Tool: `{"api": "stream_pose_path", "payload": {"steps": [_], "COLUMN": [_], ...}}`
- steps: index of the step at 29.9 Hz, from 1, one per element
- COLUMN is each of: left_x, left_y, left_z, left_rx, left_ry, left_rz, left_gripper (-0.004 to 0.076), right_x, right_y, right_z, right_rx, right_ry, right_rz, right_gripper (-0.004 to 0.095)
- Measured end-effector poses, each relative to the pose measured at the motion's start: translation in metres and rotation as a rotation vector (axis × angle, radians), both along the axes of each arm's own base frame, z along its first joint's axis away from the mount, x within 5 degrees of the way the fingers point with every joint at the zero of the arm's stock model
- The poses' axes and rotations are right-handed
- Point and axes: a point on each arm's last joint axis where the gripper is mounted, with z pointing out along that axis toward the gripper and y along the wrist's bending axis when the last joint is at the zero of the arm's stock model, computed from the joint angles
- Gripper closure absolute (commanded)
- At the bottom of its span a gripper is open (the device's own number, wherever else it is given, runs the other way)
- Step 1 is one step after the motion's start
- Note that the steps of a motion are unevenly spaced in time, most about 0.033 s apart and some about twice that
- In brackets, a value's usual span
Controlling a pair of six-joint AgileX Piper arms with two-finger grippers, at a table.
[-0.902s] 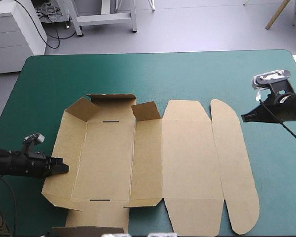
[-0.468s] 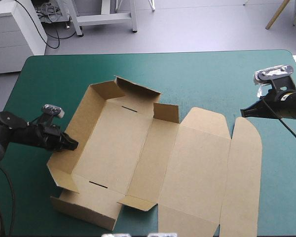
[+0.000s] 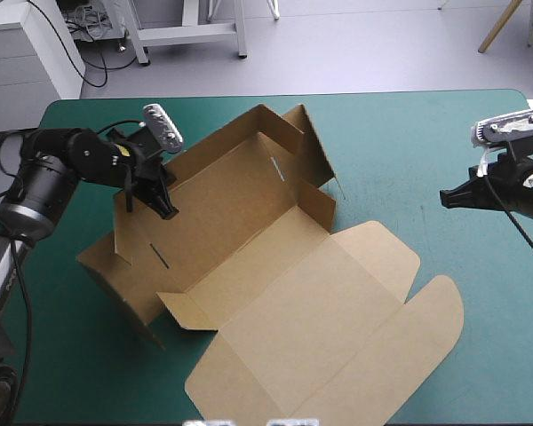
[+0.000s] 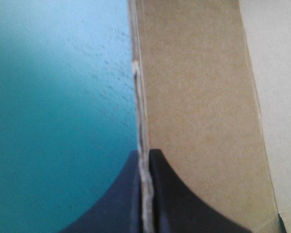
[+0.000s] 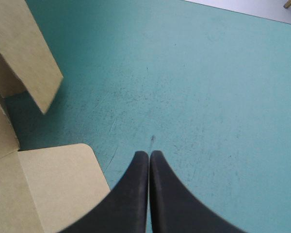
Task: Fold the box
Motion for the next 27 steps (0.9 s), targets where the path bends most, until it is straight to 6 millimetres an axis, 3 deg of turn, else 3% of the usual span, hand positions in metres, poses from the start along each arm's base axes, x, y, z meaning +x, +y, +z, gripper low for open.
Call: {"api": "stream_pose_path", "payload": {"steps": [10, 27], "left_x": [-0.004, -0.030], "left_y": [-0.079, -0.129], "left_z": [-0.007, -0.004], "left_rx": [0.261, 0.333], "left_ry": [-0.256, -0.447], "left_rz": [-0.484, -0.765], "left_gripper": [0.0734, 0.0734], "right_x": [-0.017, -0.019], "right_y": [0.002, 0.004], "right_z": [0.012, 0.010], "right_rx": [0.015, 0.042], "right_ry": [-0.052, -0.029], "right_rz": [-0.010, 0.001], "right_gripper": [0.0922, 0.0922]}}
